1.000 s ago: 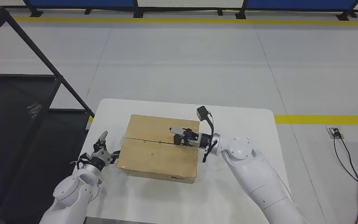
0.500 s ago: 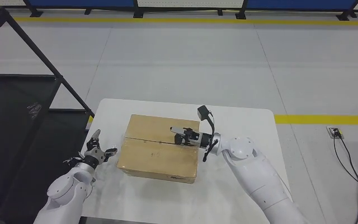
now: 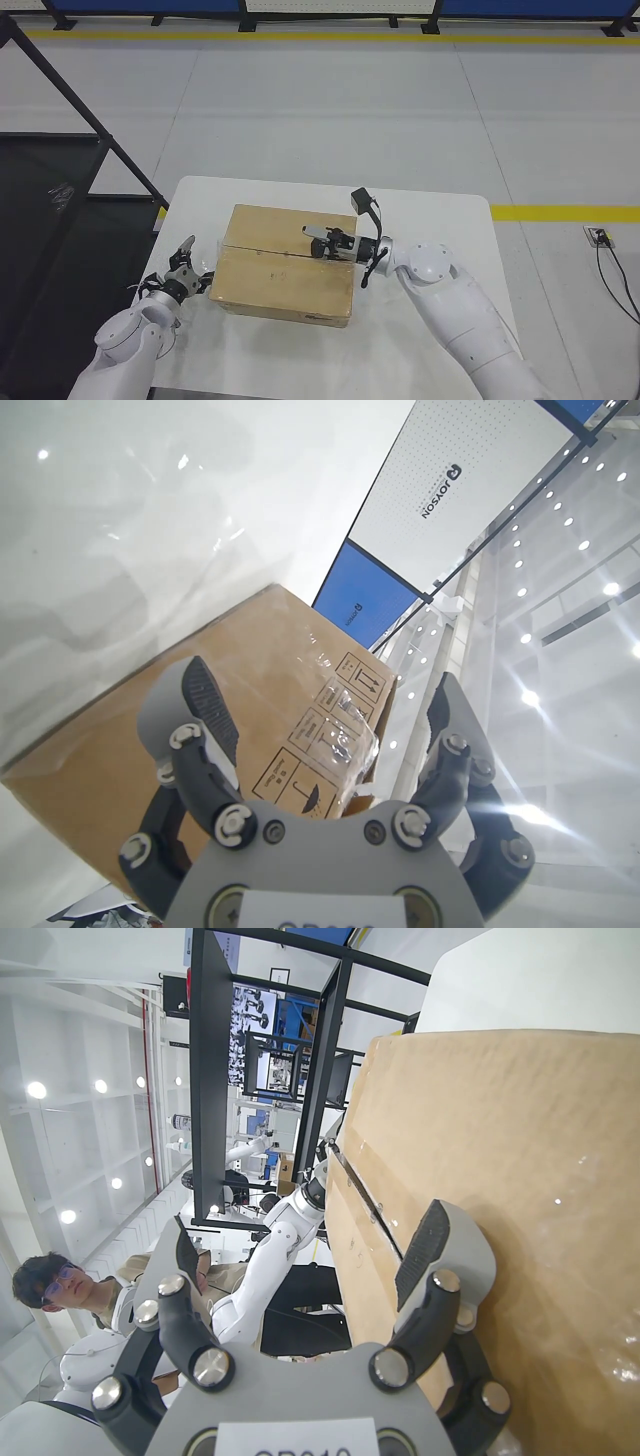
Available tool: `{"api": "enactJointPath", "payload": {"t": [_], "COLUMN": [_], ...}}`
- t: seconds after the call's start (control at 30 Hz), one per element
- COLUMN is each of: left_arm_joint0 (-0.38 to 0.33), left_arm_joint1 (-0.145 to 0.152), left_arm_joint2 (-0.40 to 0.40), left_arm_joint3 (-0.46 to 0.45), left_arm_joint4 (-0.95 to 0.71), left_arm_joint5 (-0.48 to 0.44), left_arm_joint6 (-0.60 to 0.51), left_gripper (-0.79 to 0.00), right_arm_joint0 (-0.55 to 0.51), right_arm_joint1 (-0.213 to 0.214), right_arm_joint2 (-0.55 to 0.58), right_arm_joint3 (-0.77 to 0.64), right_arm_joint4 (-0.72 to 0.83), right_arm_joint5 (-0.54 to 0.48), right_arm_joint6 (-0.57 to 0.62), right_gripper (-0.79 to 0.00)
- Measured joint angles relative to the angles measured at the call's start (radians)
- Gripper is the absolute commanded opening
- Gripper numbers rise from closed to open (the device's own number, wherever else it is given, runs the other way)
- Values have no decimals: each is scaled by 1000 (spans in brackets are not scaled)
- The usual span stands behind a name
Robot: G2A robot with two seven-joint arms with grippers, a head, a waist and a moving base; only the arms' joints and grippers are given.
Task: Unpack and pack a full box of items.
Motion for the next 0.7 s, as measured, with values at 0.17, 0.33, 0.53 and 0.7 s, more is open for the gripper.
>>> {"api": "enactJointPath", "payload": {"t": [0.17, 0.33, 0.53, 0.7], "left_arm_joint0": [-37, -67, -104, -124], "left_arm_joint1": [-14, -31, -46, -56], "left_arm_joint2": [42, 67, 85, 85], "left_arm_joint3": [33, 71, 118, 150], "left_arm_joint4": [-1, -34, -51, -51], "left_arm_joint5": [-30, -66, -108, -181], "left_arm_joint6": [24, 76, 120, 130], "left_gripper": [0, 0, 0, 0], "right_arm_joint0": [-4, -14, -24, -29], "right_arm_joint1": [1, 4, 7, 8], "right_arm_joint2": [1, 8, 12, 14], "right_arm_joint3": [-6, -19, -34, -38], "right_arm_joint4": [-5, -10, -17, -18], "right_arm_joint5": [3, 7, 12, 15], "right_arm_joint6": [-4, -7, -11, -12], "right_gripper": [0, 0, 0, 0]}}
